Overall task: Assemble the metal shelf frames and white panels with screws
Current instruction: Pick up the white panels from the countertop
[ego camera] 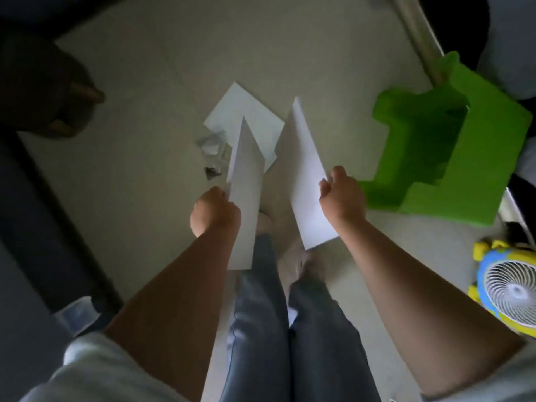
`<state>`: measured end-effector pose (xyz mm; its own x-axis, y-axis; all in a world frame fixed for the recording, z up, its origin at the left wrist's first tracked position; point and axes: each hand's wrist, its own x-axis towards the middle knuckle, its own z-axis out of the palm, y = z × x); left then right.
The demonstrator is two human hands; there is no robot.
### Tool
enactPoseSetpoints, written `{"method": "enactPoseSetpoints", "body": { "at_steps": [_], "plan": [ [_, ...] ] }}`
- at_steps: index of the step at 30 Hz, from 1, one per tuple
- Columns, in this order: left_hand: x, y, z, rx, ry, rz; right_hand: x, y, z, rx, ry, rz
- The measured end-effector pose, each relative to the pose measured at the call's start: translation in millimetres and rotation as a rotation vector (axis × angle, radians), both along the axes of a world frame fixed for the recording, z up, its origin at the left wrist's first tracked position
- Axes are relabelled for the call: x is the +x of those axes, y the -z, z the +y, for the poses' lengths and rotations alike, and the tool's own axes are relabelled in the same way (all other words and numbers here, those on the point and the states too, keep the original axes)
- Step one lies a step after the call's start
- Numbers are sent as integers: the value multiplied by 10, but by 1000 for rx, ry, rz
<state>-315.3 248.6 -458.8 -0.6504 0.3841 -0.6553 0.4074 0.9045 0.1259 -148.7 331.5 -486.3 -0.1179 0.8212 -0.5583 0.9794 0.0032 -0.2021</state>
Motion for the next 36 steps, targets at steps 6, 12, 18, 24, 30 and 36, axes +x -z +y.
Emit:
{"method": "enactPoseSetpoints", "body": {
  "at_steps": [6,12,18,24,30,36],
  "plan": [
    [-297,1037,705,91,-248,-55,-128,809,872,117,97,145],
    [-198,2070,1168,155,-520,-131,-74,1578,1313,313,106,379],
    [-171,2628,1199,-115,-342,-227,-310,2168,1517,137,156,510],
    [-429,2813,979,-59,-140,-176,-555,2828,1676,-109,55,455],
    [-508,3009,965,-73,21,-137,-672,3363,1525,-206,-243,61],
    [-383,2912,1095,-99,432,-28,-633,3160,1068,-185,-348,-20]
  ]
}}
